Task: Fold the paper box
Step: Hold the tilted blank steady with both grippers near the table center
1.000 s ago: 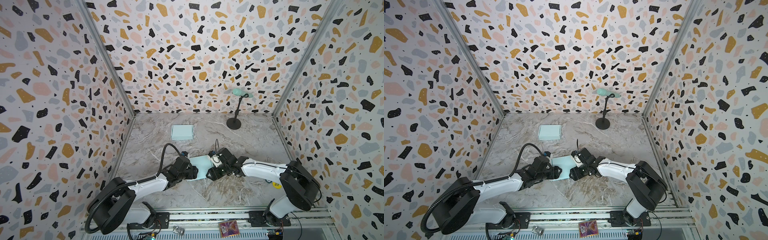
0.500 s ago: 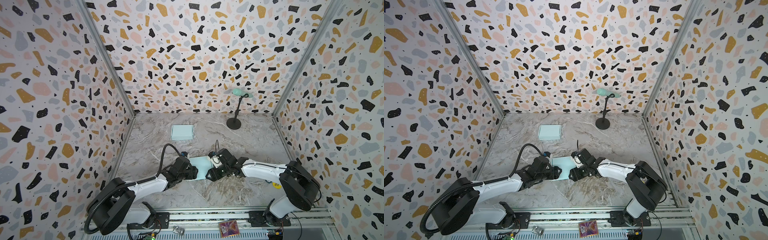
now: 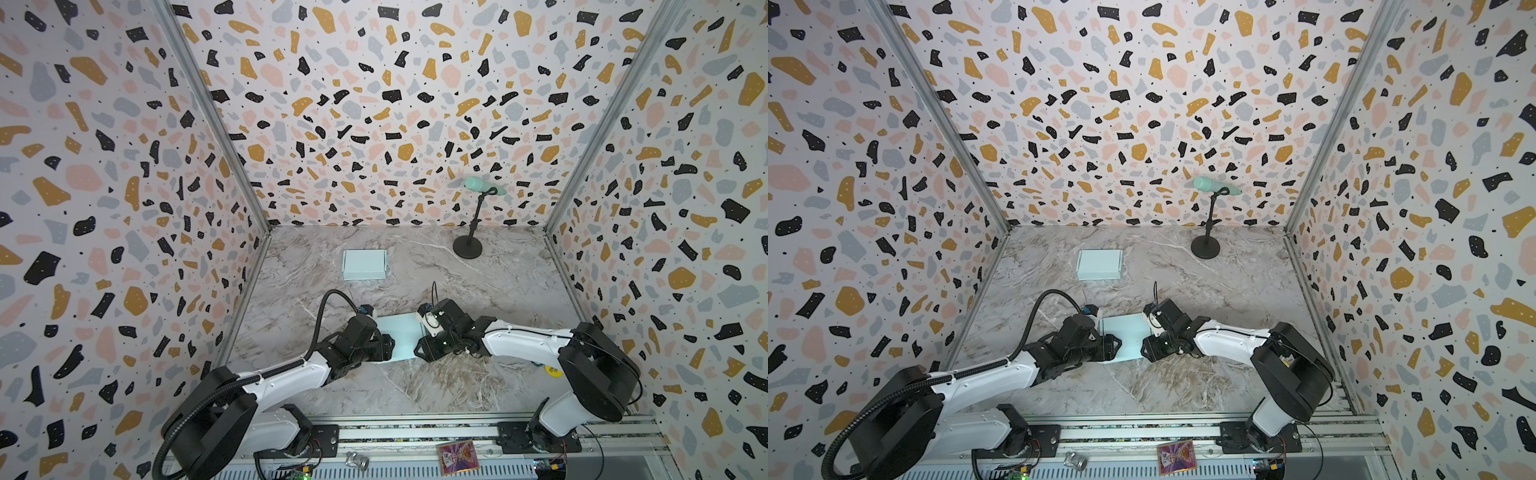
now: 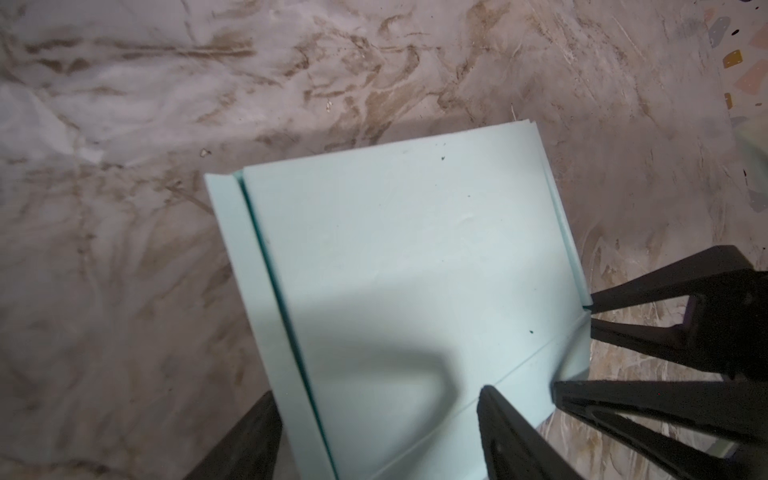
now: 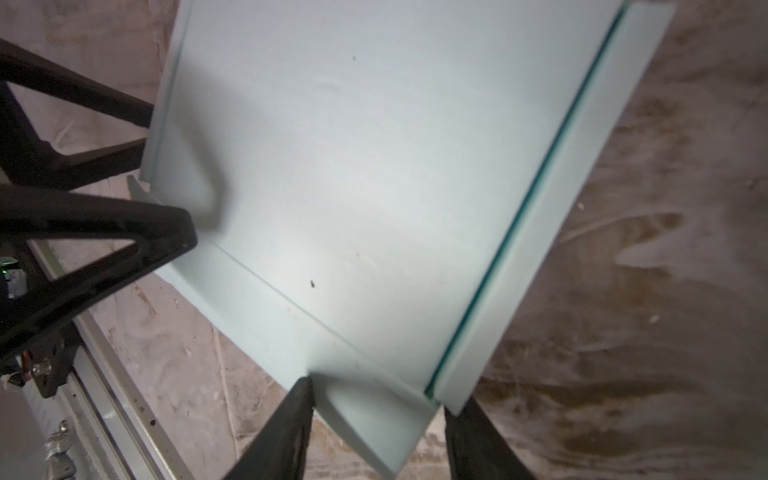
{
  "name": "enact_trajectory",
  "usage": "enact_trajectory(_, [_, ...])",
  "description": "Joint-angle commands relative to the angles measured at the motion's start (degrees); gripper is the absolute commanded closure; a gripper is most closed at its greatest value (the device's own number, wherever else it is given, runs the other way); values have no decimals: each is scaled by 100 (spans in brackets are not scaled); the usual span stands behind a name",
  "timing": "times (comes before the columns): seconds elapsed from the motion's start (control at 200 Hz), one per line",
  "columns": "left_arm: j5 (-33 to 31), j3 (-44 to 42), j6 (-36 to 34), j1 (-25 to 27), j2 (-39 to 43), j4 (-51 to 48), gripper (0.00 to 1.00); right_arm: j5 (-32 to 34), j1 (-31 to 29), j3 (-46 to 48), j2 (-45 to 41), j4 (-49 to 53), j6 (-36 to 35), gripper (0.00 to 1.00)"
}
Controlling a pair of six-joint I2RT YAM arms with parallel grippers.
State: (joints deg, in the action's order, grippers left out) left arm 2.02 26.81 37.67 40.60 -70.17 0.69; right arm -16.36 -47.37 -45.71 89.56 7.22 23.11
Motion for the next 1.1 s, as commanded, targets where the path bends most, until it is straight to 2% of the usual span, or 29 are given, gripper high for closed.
enact_trajectory(0.0, [-294, 229, -230, 9, 254, -570, 20, 37, -35, 58, -247, -50, 67, 48])
enact_trajectory(0.165, [-566, 404, -358, 16, 582, -1290, 18, 52, -29, 64, -265, -64, 74, 48])
enact_trajectory(0.415, [-350, 18, 237, 433, 1117, -1118, 22, 20, -44, 55, -222, -94, 96, 48])
enact_trajectory(1.096, [-255, -261, 439, 650, 669, -425, 27, -60, -205, -14, -127, -195, 209, 48])
